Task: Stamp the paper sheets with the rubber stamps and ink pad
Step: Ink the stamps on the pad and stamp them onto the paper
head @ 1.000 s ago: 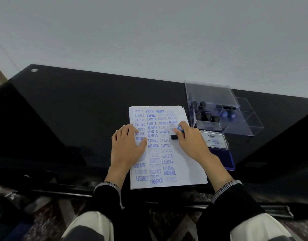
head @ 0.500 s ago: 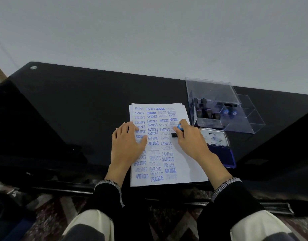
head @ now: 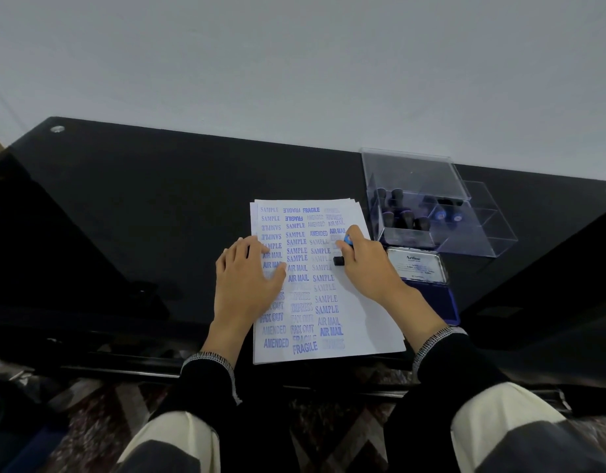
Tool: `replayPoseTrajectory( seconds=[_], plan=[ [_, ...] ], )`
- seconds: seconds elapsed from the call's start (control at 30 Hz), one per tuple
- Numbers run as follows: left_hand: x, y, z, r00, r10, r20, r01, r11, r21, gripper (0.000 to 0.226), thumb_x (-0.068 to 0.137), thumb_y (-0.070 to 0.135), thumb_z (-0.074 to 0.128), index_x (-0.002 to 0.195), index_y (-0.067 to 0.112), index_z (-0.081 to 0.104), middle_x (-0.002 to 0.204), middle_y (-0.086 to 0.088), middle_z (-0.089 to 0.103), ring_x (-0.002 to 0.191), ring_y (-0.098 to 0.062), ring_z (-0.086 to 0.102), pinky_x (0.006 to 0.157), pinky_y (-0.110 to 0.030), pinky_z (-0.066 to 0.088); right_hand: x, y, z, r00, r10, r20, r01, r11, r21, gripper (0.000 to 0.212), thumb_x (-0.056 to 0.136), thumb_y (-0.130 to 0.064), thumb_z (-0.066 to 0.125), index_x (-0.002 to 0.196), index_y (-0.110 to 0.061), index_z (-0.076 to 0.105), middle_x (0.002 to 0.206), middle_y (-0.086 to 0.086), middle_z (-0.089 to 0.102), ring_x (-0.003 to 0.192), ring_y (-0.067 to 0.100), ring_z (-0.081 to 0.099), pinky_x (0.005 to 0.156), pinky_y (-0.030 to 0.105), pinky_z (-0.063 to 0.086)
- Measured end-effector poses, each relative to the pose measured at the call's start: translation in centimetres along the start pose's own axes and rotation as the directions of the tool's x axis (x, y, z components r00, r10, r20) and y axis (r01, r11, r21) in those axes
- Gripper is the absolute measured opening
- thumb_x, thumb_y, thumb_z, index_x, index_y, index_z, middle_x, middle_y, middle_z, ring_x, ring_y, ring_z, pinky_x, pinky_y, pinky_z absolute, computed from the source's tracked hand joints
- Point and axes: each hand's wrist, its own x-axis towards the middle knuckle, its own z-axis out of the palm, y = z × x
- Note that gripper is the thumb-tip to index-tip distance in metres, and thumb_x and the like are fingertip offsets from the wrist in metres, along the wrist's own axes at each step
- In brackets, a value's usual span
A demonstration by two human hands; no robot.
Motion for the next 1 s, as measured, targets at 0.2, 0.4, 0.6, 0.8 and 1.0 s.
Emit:
replayPoseTrajectory(
  seconds=[0.2,0.4,0.6,0.8,1.0],
  plan=[
    [0.0,0.0,0.0,1.000,-0.002,0.007,0.002,1.000,0.004,0.035,0.090,0.048,0.057,0.114,0.024,0.051,0.132,0.006,0.049,0.134,-0.017,0.039,0.116,-0.041,0.021,-1.7,0.5,1.4,0.992,-0.041,-0.123,0.045,0.999,0.031,0.018,0.100,-0.014,0.042,0.085,-0.011,0.033,0.063,-0.003,0.034,0.055,0.013,0.027,0.048,0.026,0.023],
    [0.0,0.0,0.0,1.000,-0.009,0.015,0.009,1.000,0.005,0.036,0.090,0.049,0.056,0.115,0.024,0.051,0.134,0.006,0.048,0.134,-0.017,0.038,0.117,-0.041,0.020,-2.1,0.5,1.9,0.988,-0.048,-0.148,0.050,0.999,0.012,0.019,0.100,-0.012,0.042,0.085,-0.014,0.031,0.066,-0.002,0.033,0.057,0.013,0.027,0.049,0.026,0.021],
    [0.1,-0.1,0.1,1.000,-0.010,0.019,0.010,1.000,-0.001,0.035,0.090,0.048,0.057,0.114,0.024,0.050,0.135,0.006,0.047,0.135,-0.017,0.037,0.117,-0.041,0.021,-0.2,0.2,0.7,1.000,-0.014,-0.024,0.014,0.999,0.029,0.015,0.102,-0.017,0.040,0.090,-0.011,0.032,0.061,-0.002,0.040,0.052,0.015,0.032,0.049,0.031,0.026],
    [0.0,0.0,-0.1,1.000,-0.004,0.012,0.004,1.000,-0.006,0.035,0.090,0.047,0.057,0.114,0.024,0.051,0.135,0.006,0.047,0.135,-0.016,0.037,0.117,-0.041,0.021,0.7,-0.1,0.0,0.999,0.034,0.033,-0.035,0.999,0.038,0.014,0.102,-0.019,0.037,0.093,-0.010,0.032,0.062,-0.001,0.042,0.053,0.015,0.034,0.049,0.031,0.027],
    [0.0,0.0,0.0,1.000,-0.010,0.016,0.010,1.000,0.000,0.035,0.090,0.049,0.056,0.115,0.024,0.051,0.136,0.005,0.047,0.135,-0.016,0.037,0.117,-0.041,0.021,-0.9,0.2,1.1,0.996,-0.032,-0.083,0.036,0.998,0.050,0.016,0.101,-0.016,0.040,0.087,-0.012,0.032,0.061,-0.003,0.037,0.051,0.013,0.029,0.047,0.028,0.024]
  ],
)
